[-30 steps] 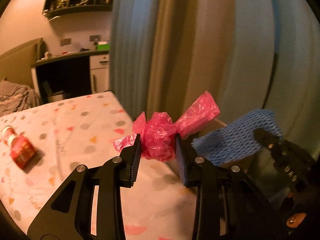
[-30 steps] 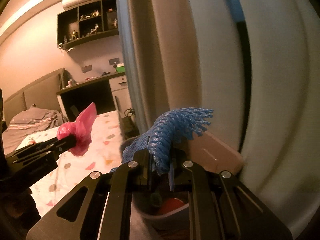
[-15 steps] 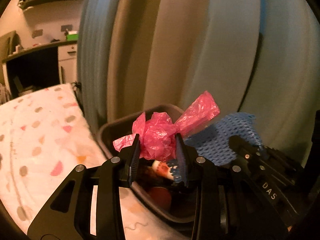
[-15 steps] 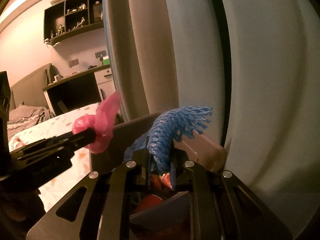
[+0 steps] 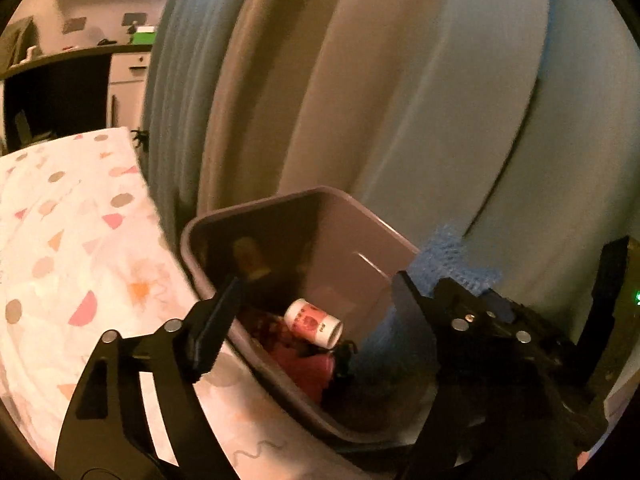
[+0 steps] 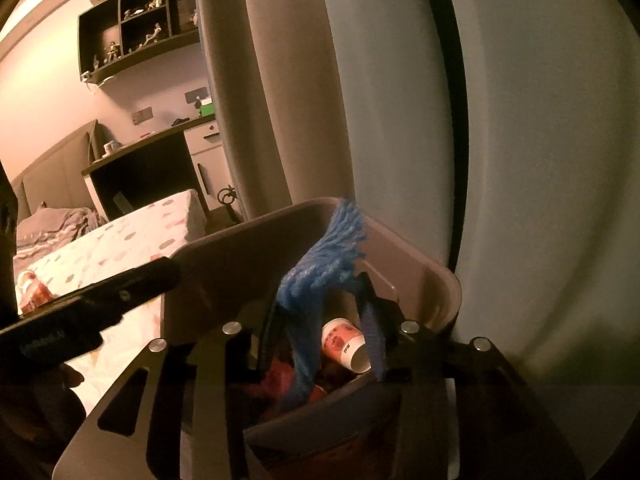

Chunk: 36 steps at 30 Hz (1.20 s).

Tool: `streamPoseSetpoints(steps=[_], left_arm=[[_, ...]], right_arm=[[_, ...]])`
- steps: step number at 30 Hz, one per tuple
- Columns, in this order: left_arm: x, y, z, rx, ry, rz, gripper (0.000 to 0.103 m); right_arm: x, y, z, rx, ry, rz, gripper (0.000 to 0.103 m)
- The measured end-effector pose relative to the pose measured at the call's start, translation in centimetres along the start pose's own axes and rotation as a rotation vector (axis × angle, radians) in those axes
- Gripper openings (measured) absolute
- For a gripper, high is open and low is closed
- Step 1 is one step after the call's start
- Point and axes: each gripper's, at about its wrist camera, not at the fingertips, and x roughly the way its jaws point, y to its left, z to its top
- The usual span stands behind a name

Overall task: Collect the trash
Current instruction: 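Carry the blue net and pink bag to the grey bin and release them, then move both open tools back over the two paper cups on the bed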

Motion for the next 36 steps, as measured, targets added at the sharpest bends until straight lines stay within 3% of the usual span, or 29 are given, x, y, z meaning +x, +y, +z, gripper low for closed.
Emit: streamPoseSetpoints(steps=[3, 12, 16, 21, 30, 36], left_arm=[[-1.1, 0.5, -0.1, -0.013, -0.026, 0.044, 0.084], [-7.1, 3.8, -1.2, -0.043, -0.093, 0.303, 0.09], [-10.4, 6.1, -2.1, -0.047, -0.09, 0.38, 0.092], [-15.6, 10.7, -3.8, -0.081, -0.113, 0.545, 0.092], [-24.8, 20.6, -6.0, -0.246, -0.172, 0.863, 0.092], [-28.7, 25.5, -6.2, -0.339, -0.211, 0.951, 0.092]], right_arm=[[-0.5, -0.1, -0.1, 0.001, -0.012, -0.006, 0.049], [-2.8, 1.1, 0.2, -0.001, -0.078, -0.018, 0.08], [-3.6, 3.0, 0.4, -0.006, -0.096, 0.03, 0.083], [-3.9, 8.1, 0.0, -0.058, -0.089, 0.171, 0.087], [-1.7, 22.0, -2.1, -0.254, -0.016, 0.438, 0.095], [1.2, 30.9, -3.5, -0.364, 0.034, 0.539, 0.097]])
